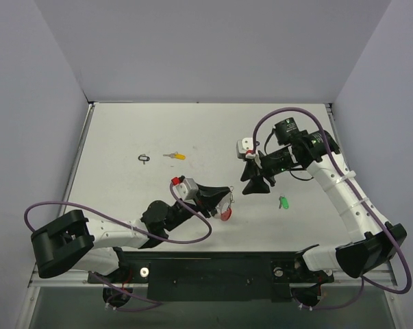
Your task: Put the keys on the keyring
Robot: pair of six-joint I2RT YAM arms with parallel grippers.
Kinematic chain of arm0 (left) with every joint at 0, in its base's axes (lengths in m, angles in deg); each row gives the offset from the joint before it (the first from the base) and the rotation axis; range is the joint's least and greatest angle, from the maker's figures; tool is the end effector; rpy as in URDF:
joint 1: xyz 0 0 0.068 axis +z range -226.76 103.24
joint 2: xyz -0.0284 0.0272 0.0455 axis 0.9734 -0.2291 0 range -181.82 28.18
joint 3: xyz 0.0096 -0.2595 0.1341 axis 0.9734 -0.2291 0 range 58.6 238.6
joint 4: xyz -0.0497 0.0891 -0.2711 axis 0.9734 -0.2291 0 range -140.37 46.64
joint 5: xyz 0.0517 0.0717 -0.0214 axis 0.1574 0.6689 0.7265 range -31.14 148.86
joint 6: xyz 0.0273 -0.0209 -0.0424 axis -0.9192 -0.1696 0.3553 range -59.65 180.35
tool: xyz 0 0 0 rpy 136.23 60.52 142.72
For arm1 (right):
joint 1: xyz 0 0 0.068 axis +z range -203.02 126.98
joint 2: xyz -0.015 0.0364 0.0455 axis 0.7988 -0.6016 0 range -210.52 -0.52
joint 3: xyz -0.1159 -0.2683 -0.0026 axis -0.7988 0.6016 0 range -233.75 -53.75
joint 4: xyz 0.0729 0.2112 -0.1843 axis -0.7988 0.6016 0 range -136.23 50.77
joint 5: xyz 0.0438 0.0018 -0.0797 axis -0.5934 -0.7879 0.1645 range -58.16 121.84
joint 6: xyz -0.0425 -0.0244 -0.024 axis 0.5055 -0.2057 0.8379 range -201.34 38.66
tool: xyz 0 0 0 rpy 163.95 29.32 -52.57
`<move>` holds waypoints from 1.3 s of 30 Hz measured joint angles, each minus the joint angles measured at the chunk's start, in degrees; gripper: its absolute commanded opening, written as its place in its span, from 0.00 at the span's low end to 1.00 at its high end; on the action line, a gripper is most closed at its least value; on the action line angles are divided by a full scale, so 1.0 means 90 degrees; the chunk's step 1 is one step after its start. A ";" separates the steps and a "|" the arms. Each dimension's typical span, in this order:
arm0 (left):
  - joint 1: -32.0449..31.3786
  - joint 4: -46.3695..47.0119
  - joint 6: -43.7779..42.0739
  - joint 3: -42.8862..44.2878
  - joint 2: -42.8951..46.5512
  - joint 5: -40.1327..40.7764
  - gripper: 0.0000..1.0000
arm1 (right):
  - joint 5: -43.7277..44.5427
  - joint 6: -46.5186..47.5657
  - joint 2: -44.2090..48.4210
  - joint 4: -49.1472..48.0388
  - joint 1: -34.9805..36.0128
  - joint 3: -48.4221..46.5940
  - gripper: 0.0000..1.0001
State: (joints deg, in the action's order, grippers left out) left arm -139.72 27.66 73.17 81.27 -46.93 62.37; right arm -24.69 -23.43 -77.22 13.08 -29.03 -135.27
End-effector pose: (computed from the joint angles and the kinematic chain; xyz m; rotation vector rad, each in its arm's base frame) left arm 0.1232 -0.2367 0.2420 0.5101 1.2236 -1.0998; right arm 0.2419 0.1410 0.3961 -1.6758 1.3707 0.8980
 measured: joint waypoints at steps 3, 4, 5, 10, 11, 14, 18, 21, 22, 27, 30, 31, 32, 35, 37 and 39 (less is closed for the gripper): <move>0.0000 0.0049 0.0002 -0.0039 0.0046 -0.0070 0.00 | -0.0124 0.0000 -0.0007 -0.0046 0.0024 -0.0194 0.40; 0.0000 0.0056 0.0002 -0.0053 0.0061 -0.0092 0.00 | -0.0163 0.0002 -0.0015 -0.0046 0.0058 -0.0211 0.40; 0.0000 0.0058 0.0005 -0.0066 0.0070 -0.0104 0.00 | -0.0187 0.0002 -0.0039 -0.0046 0.0078 -0.0211 0.40; 0.0000 0.0073 0.0002 -0.0095 0.0158 -0.0153 0.00 | -0.0240 -0.0005 -0.0301 -0.0056 0.0250 -0.0211 0.37; 0.0000 0.0087 0.0000 -0.0107 0.0180 -0.0158 0.00 | -0.0253 -0.0010 -0.0325 -0.0080 0.0277 -0.0199 0.37; 0.0000 0.0092 0.0002 -0.0124 0.0240 -0.0163 0.00 | -0.0274 -0.0051 -0.0355 -0.0177 0.0410 -0.0117 0.36; 0.0000 0.0097 0.0000 -0.0124 0.0274 -0.0187 0.00 | -0.0294 -0.0104 -0.0384 -0.0240 0.0549 -0.0070 0.33; 0.0000 0.0100 0.0000 -0.0124 0.0277 -0.0214 0.00 | -0.0345 -0.0129 -0.0425 -0.0267 0.0554 -0.0070 0.28; 0.0000 0.0097 0.0000 -0.0126 0.0277 -0.0216 0.00 | -0.0352 -0.0129 -0.0437 -0.0277 0.0554 -0.0070 0.27; 0.0000 0.0097 0.0000 -0.0124 0.0277 -0.0233 0.00 | -0.0432 -0.0165 -0.0503 -0.0287 0.0556 -0.0070 0.17; 0.0000 0.0097 0.0002 -0.0124 0.0277 -0.0236 0.00 | -0.0466 -0.0182 -0.0527 -0.0291 0.0563 -0.0070 0.10; 0.0000 0.0100 0.0002 -0.0124 0.0277 -0.0236 0.00 | -0.0474 -0.0192 -0.0527 -0.0291 0.0568 -0.0070 0.04; 0.0000 0.0100 0.0002 -0.0124 0.0277 -0.0238 0.00 | -0.0486 -0.0199 -0.0527 -0.0291 0.0583 -0.0070 0.01; 0.0000 0.0100 0.0002 -0.0124 0.0277 -0.0260 0.00 | -0.0486 -0.0214 -0.0539 -0.0301 0.0610 -0.0070 0.00; 0.0000 0.0097 0.0002 -0.0124 0.0277 -0.0257 0.00 | -0.0488 -0.0221 -0.0554 -0.0301 0.0610 -0.0070 0.00; 0.0005 0.0095 0.0005 -0.0124 0.0277 -0.0257 0.00 | -0.0488 -0.0221 -0.0561 -0.0304 0.0610 -0.0070 0.00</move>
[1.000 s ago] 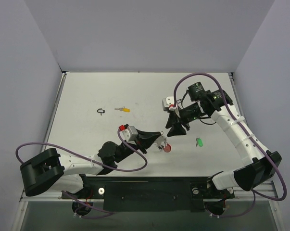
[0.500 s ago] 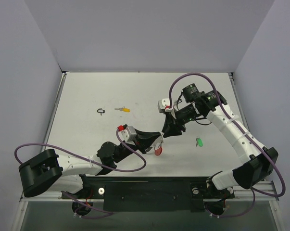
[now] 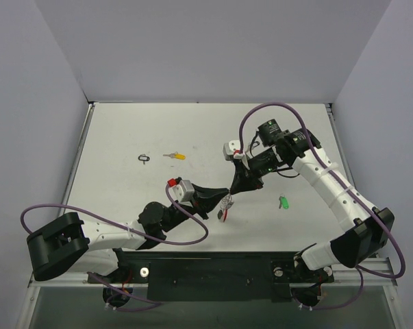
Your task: Put the keys on the keyring
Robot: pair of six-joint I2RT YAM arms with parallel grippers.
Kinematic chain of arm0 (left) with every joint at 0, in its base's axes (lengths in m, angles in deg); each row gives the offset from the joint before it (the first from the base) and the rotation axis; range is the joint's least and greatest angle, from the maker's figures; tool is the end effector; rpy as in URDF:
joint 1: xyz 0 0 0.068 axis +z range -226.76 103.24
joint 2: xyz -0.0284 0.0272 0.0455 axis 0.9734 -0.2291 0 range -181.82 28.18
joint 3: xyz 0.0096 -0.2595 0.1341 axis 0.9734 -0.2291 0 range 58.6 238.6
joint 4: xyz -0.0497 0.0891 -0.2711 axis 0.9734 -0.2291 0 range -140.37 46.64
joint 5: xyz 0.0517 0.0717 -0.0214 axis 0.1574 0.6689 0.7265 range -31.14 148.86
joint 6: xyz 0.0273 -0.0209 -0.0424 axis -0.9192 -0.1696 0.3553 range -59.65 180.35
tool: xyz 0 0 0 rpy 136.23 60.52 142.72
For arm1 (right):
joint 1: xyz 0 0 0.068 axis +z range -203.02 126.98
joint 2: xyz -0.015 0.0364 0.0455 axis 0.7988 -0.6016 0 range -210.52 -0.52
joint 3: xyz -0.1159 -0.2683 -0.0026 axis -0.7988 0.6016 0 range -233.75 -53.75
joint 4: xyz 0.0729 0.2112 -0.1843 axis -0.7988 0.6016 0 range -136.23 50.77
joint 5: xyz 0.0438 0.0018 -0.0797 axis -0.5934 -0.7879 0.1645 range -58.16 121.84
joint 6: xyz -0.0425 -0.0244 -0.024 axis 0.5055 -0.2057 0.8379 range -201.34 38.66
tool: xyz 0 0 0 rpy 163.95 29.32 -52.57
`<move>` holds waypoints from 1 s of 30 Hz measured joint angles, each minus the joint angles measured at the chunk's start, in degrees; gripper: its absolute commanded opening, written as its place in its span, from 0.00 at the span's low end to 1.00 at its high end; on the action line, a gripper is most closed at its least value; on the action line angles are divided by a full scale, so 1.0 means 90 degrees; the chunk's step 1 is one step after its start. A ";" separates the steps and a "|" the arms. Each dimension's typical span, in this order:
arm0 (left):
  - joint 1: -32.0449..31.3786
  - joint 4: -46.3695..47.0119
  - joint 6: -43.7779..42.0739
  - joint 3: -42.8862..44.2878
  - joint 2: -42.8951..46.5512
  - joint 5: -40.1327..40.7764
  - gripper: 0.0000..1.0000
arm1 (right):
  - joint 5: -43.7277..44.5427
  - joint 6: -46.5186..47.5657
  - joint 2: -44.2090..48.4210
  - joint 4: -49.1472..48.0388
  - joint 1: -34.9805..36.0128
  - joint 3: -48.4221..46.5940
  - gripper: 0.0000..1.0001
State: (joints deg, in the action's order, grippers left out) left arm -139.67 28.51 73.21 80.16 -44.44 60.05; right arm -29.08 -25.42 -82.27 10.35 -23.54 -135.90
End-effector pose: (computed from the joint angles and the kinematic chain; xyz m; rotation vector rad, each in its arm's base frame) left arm 0.1180 -0.2293 0.2478 0.5273 1.1752 -1.1364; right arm 0.2497 0.1778 0.3802 -1.7253 1.3079 1.0721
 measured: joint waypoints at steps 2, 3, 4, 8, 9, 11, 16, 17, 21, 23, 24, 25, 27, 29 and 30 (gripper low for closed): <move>0.0000 0.0000 0.0005 0.0000 0.0000 0.0002 0.00 | 0.0002 -0.0032 0.0000 -0.0002 0.0005 0.0000 0.00; -0.0002 0.0000 0.0007 -0.0002 0.0000 0.0005 0.00 | 0.0010 -0.0058 0.0000 -0.0002 0.0010 0.0000 0.00; -0.0002 -0.0002 0.0017 -0.0002 -0.0002 0.0005 0.00 | 0.0036 -0.0112 0.0000 -0.0005 0.0017 -0.0002 0.00; 0.0000 -0.0002 0.0078 -0.0027 -0.0002 0.0019 0.34 | 0.0231 -0.0449 0.0000 -0.0015 0.0070 -0.0039 0.00; 0.0000 -0.0002 0.0104 -0.0027 -0.0002 0.0039 0.39 | 0.0301 -0.0537 0.0000 -0.0015 0.0070 -0.0058 0.00; 0.0002 0.0005 0.0177 -0.0027 0.0032 0.0061 0.49 | 0.0517 -0.0656 0.0000 -0.0002 0.0107 -0.0083 0.00; 0.0007 -0.0265 0.0199 -0.0134 0.0593 0.0102 0.64 | 0.1205 -0.0857 -0.0019 0.0182 0.0153 -0.0189 0.00; 0.0010 -0.0449 0.0182 -0.0153 0.0792 0.0102 0.64 | 0.1350 -0.0860 -0.0039 0.0274 0.0170 -0.0282 0.00; 0.0044 -0.1532 -0.0022 -0.0148 0.1596 0.0078 0.66 | 0.1804 -0.0852 -0.0155 0.0629 0.0296 -0.0724 0.00; 0.0049 -0.1984 -0.0129 -0.0151 0.1858 0.0080 0.66 | 0.1877 -0.0843 -0.0206 0.0668 0.0321 -0.0770 0.00; 0.0056 -0.2176 -0.0168 -0.0168 0.1953 0.0083 0.66 | 0.1897 -0.0840 -0.0270 0.0731 0.0321 -0.0770 0.00; 0.0058 -0.2295 -0.0175 -0.0194 0.2008 0.0085 0.66 | 0.1911 -0.0845 -0.0364 0.0770 0.0316 -0.0770 0.00; 0.0085 -0.2504 -0.0175 -0.0299 0.2072 0.0092 0.66 | 0.1897 -0.0867 -0.0610 0.0797 0.0228 -0.0767 0.00; 0.0085 -0.2674 -0.0165 -0.0372 0.2040 0.0080 0.66 | 0.1800 -0.0884 -0.0821 0.0777 0.0002 -0.0733 0.01; 0.0087 -0.2754 -0.0155 -0.0396 0.1994 0.0070 0.66 | 0.1763 -0.0884 -0.0879 0.0746 -0.0175 -0.0656 0.05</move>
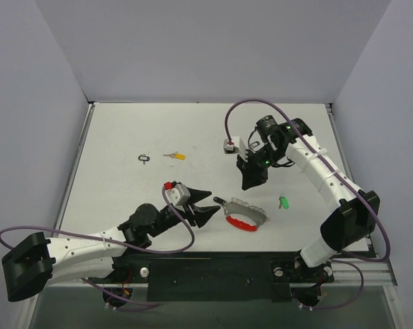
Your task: Put the keys on the keyring
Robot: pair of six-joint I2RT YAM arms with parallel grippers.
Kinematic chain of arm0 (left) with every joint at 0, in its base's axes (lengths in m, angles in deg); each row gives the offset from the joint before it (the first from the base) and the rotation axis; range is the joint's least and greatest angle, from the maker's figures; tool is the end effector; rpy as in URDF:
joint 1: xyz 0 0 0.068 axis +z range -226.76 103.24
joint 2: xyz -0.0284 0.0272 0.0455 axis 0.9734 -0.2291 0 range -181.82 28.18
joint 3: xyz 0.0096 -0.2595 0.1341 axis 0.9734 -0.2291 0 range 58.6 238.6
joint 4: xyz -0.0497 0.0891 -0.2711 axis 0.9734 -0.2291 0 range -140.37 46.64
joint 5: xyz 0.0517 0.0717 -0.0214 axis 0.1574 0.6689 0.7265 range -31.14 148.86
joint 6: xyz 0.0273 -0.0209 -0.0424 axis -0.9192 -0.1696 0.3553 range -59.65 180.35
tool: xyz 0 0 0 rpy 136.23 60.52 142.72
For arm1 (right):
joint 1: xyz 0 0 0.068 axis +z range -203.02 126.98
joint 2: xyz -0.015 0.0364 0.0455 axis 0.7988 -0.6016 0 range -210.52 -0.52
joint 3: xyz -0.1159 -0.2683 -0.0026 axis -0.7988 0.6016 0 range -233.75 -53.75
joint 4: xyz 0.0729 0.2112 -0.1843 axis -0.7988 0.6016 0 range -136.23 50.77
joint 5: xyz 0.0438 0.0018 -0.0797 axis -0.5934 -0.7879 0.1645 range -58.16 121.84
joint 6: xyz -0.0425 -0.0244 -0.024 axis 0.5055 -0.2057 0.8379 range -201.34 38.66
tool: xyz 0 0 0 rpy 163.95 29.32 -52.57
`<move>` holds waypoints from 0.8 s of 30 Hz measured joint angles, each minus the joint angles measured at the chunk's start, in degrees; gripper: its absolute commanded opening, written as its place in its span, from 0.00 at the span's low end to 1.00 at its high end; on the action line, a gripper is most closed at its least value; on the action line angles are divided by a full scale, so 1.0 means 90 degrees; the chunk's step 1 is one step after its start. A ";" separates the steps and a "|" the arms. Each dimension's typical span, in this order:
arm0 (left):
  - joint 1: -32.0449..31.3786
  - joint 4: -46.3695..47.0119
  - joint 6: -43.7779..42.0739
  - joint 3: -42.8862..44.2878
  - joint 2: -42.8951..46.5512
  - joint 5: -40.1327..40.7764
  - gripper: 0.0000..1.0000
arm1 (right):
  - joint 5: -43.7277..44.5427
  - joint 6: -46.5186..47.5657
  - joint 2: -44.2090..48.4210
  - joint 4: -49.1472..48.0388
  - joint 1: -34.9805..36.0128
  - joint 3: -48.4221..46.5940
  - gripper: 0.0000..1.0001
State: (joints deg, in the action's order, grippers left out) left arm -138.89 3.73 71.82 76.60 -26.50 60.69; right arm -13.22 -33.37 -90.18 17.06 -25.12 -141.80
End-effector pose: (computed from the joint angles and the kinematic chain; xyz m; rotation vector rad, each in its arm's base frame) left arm 0.1042 -0.1947 0.2492 0.6037 1.3413 -1.0389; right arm 0.2859 0.1806 0.3593 -1.6769 1.7851 0.9017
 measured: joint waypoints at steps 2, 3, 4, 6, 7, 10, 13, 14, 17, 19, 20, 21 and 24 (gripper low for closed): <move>0.0000 -0.0097 0.0058 -0.0012 -0.0180 -0.0053 0.67 | -0.0036 -0.0007 0.0036 -0.0070 -0.0338 0.0311 0.09; 0.0002 -0.0126 0.0095 -0.0012 -0.0279 -0.0070 0.68 | -0.0029 -0.0024 0.0095 -0.0126 -0.0474 0.0488 0.14; 0.0002 -0.0138 0.0160 -0.0010 -0.0423 -0.0104 0.69 | -0.0027 -0.0039 0.0223 -0.0253 -0.0610 0.0814 0.17; 0.0010 -0.0199 0.0265 0.0012 -0.0755 -0.0221 0.70 | -0.0012 -0.0104 0.0493 -0.0437 -0.0750 0.1404 0.26; 0.0010 -0.0248 0.0333 0.0058 -0.0954 -0.0291 0.70 | -0.0007 -0.0168 0.0678 -0.0597 -0.0860 0.1749 0.29; 0.0010 -0.0408 0.0542 0.0437 -0.1630 -0.0549 0.69 | -0.0158 -0.0488 0.1277 -0.1086 -0.1375 0.2630 0.31; -0.0005 -0.0614 0.0950 0.1309 -0.2635 -0.0908 0.67 | -0.0432 -0.0865 0.1683 -0.1562 -0.2446 0.3126 0.31; -0.0015 -0.0707 0.1086 0.1574 -0.2914 -0.0964 0.65 | -0.0476 -0.0991 0.1732 -0.1685 -0.2718 0.3186 0.31; -0.0117 -0.1054 0.1525 0.2521 -0.3789 -0.1120 0.60 | -0.0588 -0.1447 0.1838 -0.2169 -0.3504 0.3327 0.31; -0.0226 -0.1409 0.1795 0.3084 -0.4274 -0.1137 0.57 | -0.0607 -0.1700 0.1899 -0.2373 -0.3784 0.3390 0.31; -0.0267 -0.1617 0.1960 0.3334 -0.4493 -0.1137 0.57 | -0.0619 -0.1817 0.1928 -0.2453 -0.3910 0.3412 0.31; -0.0291 -0.1775 0.2079 0.3521 -0.4658 -0.1134 0.57 | -0.0641 -0.1904 0.1957 -0.2518 -0.4022 0.3424 0.31; -0.0379 -0.2545 0.2509 0.4116 -0.5197 -0.1059 0.56 | -0.0714 -0.2113 0.2050 -0.2630 -0.4299 0.3434 0.31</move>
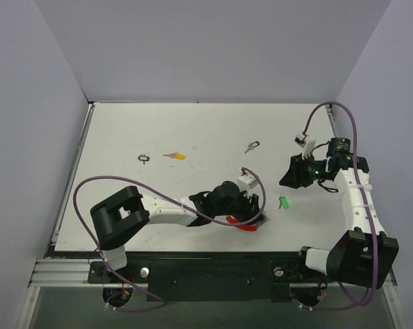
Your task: Put the keys on the keyring
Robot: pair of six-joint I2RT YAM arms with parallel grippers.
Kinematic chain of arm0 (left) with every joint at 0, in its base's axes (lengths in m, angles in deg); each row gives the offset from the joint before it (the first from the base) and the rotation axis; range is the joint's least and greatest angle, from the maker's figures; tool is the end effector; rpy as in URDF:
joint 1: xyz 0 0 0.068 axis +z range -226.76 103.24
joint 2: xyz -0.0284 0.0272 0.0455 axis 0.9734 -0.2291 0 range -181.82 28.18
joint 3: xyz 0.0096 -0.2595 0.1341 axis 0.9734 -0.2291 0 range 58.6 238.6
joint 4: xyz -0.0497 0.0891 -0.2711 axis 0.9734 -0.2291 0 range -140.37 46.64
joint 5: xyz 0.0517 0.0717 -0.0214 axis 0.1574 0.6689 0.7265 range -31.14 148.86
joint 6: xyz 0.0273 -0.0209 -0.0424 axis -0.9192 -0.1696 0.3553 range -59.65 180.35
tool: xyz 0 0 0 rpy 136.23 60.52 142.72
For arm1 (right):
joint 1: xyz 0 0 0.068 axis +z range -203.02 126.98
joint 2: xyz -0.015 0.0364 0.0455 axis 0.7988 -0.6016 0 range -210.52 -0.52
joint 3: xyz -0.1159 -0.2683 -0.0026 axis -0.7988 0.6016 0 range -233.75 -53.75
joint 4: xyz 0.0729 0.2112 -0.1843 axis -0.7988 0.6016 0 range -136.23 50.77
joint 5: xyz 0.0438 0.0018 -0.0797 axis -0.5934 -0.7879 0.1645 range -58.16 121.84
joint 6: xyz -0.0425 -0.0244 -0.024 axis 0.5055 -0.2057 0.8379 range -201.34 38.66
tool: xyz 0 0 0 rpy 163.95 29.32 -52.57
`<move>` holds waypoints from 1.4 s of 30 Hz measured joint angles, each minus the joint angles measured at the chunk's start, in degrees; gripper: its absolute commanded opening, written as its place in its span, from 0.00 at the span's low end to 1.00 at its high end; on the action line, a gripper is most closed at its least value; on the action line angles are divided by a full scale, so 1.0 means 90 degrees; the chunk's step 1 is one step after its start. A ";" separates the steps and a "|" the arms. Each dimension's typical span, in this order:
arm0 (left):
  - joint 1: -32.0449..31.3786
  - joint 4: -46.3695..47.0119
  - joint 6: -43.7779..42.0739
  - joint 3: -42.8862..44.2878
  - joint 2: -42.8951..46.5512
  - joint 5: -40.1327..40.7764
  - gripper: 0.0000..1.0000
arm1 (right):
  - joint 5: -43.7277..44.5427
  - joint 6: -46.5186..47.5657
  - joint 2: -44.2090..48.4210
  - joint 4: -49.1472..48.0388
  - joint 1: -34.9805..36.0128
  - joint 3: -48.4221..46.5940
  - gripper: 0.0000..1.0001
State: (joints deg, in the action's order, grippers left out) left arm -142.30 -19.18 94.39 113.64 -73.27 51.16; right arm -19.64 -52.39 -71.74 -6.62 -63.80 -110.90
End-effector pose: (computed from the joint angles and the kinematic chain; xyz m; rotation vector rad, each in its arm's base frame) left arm 0.1658 -0.3766 0.1925 0.6869 2.0719 -1.2134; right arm 0.2678 -0.0219 0.2957 -0.6787 2.0800 0.7391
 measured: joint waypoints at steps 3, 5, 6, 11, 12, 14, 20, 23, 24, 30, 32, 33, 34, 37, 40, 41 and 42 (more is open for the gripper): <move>-0.0051 -0.0724 0.0223 0.0415 -0.0374 0.0112 0.56 | -0.0070 -0.0107 0.0058 -0.0041 -0.0151 0.0000 0.31; -0.0085 -0.1243 0.0318 0.0750 -0.0629 0.0226 0.56 | -0.0107 -0.0153 0.0083 -0.0046 -0.0204 0.0000 0.31; -0.0107 -0.1491 0.0345 0.0916 -0.0741 0.0299 0.56 | -0.0129 -0.0170 0.0087 -0.0046 -0.0211 0.0000 0.31; -0.0214 -0.2438 0.0364 0.1700 -0.1200 0.0571 0.55 | -0.0219 -0.0165 0.0100 -0.0032 -0.0216 0.0000 0.31; -0.0216 -0.2562 0.0362 0.1814 -0.1270 0.0610 0.55 | -0.0226 -0.0163 0.0104 -0.0010 -0.0216 0.0000 0.31; -0.0231 -0.2744 0.0359 0.1953 -0.1367 0.0648 0.52 | -0.0243 -0.0148 0.0107 0.0022 -0.0231 0.0000 0.31; -0.0243 -0.3145 0.0347 0.2246 -0.1559 0.0661 0.47 | -0.0321 -0.0058 0.0109 0.0121 -0.0279 0.0000 0.31; -0.0243 -0.3232 0.0333 0.2412 -0.1634 0.0663 0.46 | -0.0338 -0.0036 0.0109 0.0160 -0.0308 0.0000 0.31; -0.0243 -0.3242 0.0330 0.2438 -0.1651 0.0661 0.44 | -0.0340 -0.0032 0.0109 0.0165 -0.0311 0.0000 0.31; -0.0243 -0.3364 0.0313 0.2501 -0.1673 0.0646 0.40 | -0.0367 -0.0019 0.0109 0.0199 -0.0342 0.0000 0.31; -0.0245 -0.3402 0.0313 0.2574 -0.1724 0.0634 0.37 | -0.0376 -0.0017 0.0109 0.0202 -0.0342 0.0000 0.30; -0.0245 -0.3415 0.0308 0.2613 -0.1756 0.0629 0.36 | -0.0379 -0.0017 0.0109 0.0204 -0.0345 0.0000 0.31; -0.0248 -0.3432 0.0311 0.2645 -0.1780 0.0619 0.36 | -0.0381 -0.0012 0.0109 0.0206 -0.0347 0.0000 0.30; -0.0253 -0.3480 0.0308 0.2730 -0.1853 0.0588 0.32 | -0.0384 0.0002 0.0109 0.0206 -0.0347 0.0000 0.31; -0.0257 -0.3531 0.0308 0.2793 -0.1887 0.0544 0.30 | -0.0386 0.0010 0.0109 0.0226 -0.0347 0.0000 0.31; -0.0257 -0.3558 0.0308 0.2824 -0.1902 0.0529 0.27 | -0.0386 0.0019 0.0109 0.0228 -0.0347 0.0000 0.31; -0.0257 -0.3580 0.0308 0.2863 -0.1926 0.0515 0.25 | -0.0386 0.0027 0.0109 0.0231 -0.0347 0.0000 0.31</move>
State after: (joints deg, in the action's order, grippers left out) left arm -144.61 -51.40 97.17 139.41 -90.60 55.79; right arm -23.12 -52.15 -70.75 -4.54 -66.93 -110.90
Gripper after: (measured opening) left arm 0.306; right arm 0.305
